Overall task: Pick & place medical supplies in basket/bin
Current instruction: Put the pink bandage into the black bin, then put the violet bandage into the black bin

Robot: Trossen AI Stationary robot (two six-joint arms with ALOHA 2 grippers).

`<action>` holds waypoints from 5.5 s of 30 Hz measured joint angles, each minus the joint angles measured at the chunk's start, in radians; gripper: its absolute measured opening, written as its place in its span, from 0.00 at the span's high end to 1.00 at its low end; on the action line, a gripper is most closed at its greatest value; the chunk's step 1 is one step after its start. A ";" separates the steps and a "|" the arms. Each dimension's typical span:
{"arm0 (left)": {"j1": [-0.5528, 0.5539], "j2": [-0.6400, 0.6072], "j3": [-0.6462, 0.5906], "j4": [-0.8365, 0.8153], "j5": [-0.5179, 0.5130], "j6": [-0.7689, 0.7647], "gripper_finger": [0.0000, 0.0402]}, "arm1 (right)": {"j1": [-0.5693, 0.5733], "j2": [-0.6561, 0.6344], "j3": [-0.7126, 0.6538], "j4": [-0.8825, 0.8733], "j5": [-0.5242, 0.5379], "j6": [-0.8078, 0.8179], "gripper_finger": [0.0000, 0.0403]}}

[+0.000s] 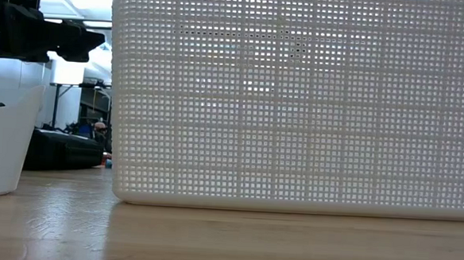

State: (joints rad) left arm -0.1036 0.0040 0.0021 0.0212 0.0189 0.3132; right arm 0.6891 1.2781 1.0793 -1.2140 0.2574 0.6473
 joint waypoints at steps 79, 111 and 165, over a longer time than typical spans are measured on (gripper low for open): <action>0.000 0.000 0.000 0.000 0.000 0.000 0.37 | -0.049 0.296 -0.018 0.103 -0.046 -0.299 0.80; 0.000 0.000 0.000 0.000 0.000 0.000 0.37 | 0.066 0.163 -0.004 0.130 0.283 -0.014 0.74; 0.000 0.000 0.000 0.000 0.000 0.000 0.37 | 0.220 -0.026 -0.423 1.517 0.683 -0.708 0.60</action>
State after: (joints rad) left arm -0.1036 0.0040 0.0018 0.0212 0.0188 0.3133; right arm 0.9096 1.2525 0.6560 0.3032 0.9402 -0.0610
